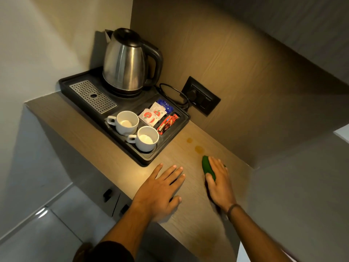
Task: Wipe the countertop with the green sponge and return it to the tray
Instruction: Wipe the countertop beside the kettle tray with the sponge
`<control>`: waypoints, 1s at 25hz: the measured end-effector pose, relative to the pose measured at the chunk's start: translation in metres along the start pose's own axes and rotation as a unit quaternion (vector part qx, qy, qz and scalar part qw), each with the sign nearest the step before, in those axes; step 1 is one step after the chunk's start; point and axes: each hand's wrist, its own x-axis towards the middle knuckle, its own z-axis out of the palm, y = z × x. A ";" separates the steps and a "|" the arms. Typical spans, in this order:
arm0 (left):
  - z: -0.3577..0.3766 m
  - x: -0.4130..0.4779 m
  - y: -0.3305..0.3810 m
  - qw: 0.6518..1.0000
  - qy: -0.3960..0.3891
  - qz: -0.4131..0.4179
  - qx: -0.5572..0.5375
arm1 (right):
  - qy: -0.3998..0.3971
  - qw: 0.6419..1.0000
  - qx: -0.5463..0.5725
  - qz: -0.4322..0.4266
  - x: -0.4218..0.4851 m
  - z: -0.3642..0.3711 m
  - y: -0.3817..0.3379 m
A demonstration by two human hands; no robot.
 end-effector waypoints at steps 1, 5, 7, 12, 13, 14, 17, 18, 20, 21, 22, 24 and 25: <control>0.000 0.000 0.000 1.000 0.000 -0.001 0.001 | 0.012 1.000 0.002 -0.003 -0.018 -0.003 0.010; -0.002 0.001 0.000 1.000 -0.012 -0.001 0.013 | 0.060 0.992 -0.018 0.109 0.039 -0.014 0.007; -0.004 0.001 0.001 1.000 -0.013 -0.001 0.014 | 0.045 0.994 -0.016 0.102 0.064 -0.005 -0.025; -0.004 -0.001 0.002 1.000 -0.012 -0.001 0.010 | 0.013 0.999 -0.016 -0.033 0.007 0.008 -0.013; -0.004 -0.001 0.002 1.000 -0.014 -0.001 0.011 | 0.028 0.999 -0.016 -0.004 0.019 0.004 -0.009; -0.005 0.000 0.001 1.000 -0.015 0.000 0.014 | 0.042 0.998 -0.019 0.044 0.040 0.001 -0.012; -0.006 0.000 0.001 1.000 -0.017 0.005 0.018 | 0.048 0.994 -0.015 0.097 0.081 0.004 -0.043; -0.006 -0.001 0.002 1.000 -0.019 0.006 0.018 | 0.037 0.997 -0.011 0.060 0.075 0.011 -0.049; -0.005 -0.001 0.002 1.000 -0.016 0.004 0.020 | 0.003 0.999 -0.010 -0.038 0.043 0.018 -0.038; -0.005 -0.001 0.001 1.000 -0.015 0.002 0.020 | -0.002 0.998 -0.017 -0.056 0.030 0.015 -0.028; -0.004 0.000 0.001 1.000 -0.013 0.001 0.018 | 0.005 0.999 -0.020 -0.050 0.032 0.010 -0.019; -0.004 0.000 0.002 1.000 -0.016 0.002 0.017 | 0.032 0.999 -0.011 0.033 0.066 0.005 -0.023; -0.004 0.000 0.002 1.000 -0.015 0.002 0.017 | 0.047 0.996 -0.003 0.074 0.086 0.005 -0.034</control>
